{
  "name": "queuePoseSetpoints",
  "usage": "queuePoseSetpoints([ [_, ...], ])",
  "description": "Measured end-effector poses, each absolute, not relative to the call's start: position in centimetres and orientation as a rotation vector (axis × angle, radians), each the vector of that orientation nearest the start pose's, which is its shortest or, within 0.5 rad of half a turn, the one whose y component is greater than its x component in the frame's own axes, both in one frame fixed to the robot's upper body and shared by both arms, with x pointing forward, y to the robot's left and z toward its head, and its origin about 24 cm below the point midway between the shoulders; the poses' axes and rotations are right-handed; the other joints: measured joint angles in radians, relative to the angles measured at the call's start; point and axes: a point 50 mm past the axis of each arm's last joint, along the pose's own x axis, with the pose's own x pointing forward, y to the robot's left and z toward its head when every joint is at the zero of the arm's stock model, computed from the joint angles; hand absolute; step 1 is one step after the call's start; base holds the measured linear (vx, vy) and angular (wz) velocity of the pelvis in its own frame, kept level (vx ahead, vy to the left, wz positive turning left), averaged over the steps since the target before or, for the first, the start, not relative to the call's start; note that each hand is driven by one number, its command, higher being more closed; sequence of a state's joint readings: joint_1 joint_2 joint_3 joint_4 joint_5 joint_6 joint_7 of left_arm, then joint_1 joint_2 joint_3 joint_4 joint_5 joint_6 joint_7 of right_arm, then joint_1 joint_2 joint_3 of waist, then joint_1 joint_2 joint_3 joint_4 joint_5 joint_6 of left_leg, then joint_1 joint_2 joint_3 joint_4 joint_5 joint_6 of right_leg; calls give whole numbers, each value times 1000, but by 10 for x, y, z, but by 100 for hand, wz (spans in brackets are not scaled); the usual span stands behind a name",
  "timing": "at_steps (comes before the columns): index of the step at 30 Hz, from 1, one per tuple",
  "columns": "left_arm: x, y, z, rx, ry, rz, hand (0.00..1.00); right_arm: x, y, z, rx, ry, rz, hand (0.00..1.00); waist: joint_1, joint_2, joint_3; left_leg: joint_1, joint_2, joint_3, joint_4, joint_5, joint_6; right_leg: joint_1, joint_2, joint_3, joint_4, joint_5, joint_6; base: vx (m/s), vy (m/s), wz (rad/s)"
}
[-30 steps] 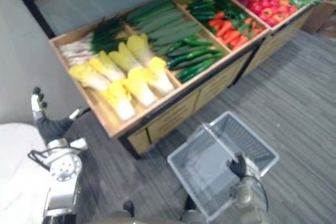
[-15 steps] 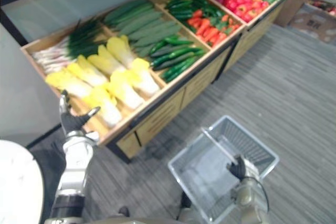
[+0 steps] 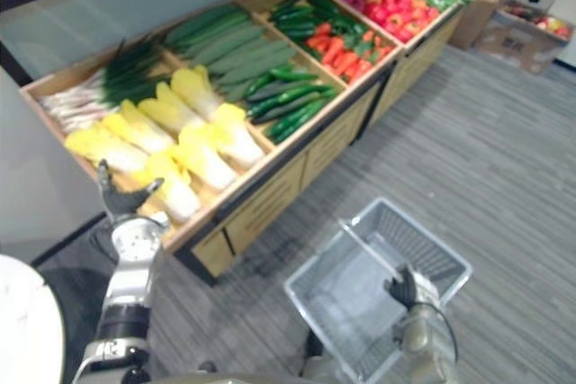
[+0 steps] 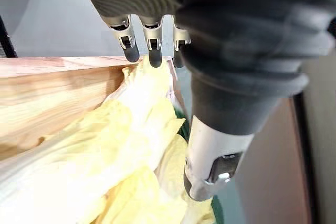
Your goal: Pick vegetable in the basket
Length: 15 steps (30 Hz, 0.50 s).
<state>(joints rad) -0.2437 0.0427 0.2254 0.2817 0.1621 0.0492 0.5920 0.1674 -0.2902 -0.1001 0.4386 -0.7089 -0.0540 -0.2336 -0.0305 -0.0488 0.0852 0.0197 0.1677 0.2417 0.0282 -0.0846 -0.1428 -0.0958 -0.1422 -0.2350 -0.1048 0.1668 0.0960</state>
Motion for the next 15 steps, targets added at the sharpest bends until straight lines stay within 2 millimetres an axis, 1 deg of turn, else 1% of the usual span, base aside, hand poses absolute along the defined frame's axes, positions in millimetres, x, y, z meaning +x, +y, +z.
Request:
queuePoseSetpoints([
  [6, 278, 230, 20, 196, 167, 795, 0, 179, -259, -57, -1015, 461, -128, 100, -7, -8, -4, 1, 0, 2, 0, 0, 0, 0, -1, 0, 0, 0, 0, 0, 0, 0],
  [9, 273, 237, 7, 173, 240, 828, 0, 181, -256, -57, -1016, 449, -118, 100, -21, -10, -6, 3, 0, 6, 0, -1, -1, -1, -1, 3, -1, 0, 1, -12, -6, -3],
  [13, 271, 240, -2, 162, 289, 832, 0, 181, -255, -57, -1017, 446, -117, 100, -23, -11, -6, 12, 2, 24, 0, -6, -3, -5, 2, 19, -1, 3, 1, -11, -8, -13],
  [15, 271, 241, -4, 161, 299, 833, 0, 180, -255, -57, -1016, 448, -117, 100, -23, -12, -6, 15, 2, 28, 0, -8, -3, -5, 2, 23, -1, 3, 1, -6, -6, -7],
])
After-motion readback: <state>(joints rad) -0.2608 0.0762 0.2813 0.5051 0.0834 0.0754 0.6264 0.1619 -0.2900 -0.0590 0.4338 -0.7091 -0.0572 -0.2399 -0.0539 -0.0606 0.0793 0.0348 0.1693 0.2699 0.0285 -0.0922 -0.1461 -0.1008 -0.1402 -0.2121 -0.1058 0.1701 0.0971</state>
